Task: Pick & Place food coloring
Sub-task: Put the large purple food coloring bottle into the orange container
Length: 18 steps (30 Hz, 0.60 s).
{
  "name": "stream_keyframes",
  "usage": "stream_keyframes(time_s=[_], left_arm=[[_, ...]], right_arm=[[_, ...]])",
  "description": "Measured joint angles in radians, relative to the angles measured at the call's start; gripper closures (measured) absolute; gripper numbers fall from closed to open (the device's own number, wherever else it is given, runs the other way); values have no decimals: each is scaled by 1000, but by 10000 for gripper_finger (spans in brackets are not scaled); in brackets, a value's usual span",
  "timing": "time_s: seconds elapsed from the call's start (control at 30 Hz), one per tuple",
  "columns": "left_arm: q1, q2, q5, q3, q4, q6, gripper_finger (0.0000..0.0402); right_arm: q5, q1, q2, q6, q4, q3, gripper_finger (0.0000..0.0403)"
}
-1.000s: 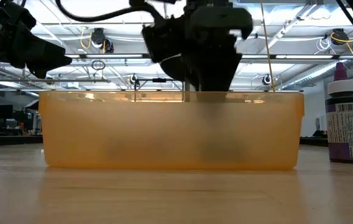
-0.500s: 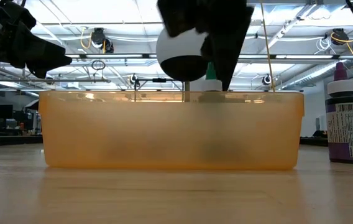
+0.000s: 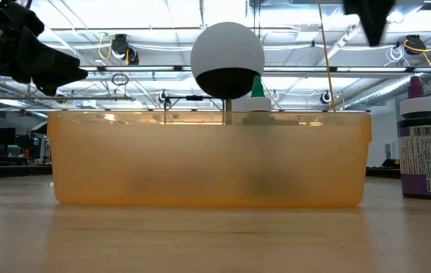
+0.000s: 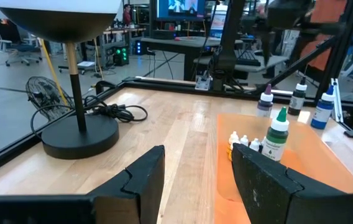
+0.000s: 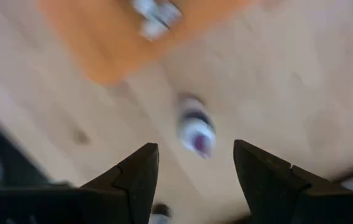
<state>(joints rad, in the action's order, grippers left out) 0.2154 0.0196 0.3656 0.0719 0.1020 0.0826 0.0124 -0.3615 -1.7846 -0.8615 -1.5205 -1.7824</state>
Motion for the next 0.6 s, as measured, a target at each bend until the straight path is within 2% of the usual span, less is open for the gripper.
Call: stream_keyframes(time_s=[0.23, 0.43, 0.6], left_arm=[[0, 0, 0, 0, 0, 0, 215], [0, 0, 0, 0, 0, 0, 215], [0, 0, 0, 0, 0, 0, 215]], right_arm=[[31, -14, 165, -130, 131, 312, 207], [-48, 0, 256, -143, 393, 535, 207], [-123, 8, 262, -159, 528, 631, 206]])
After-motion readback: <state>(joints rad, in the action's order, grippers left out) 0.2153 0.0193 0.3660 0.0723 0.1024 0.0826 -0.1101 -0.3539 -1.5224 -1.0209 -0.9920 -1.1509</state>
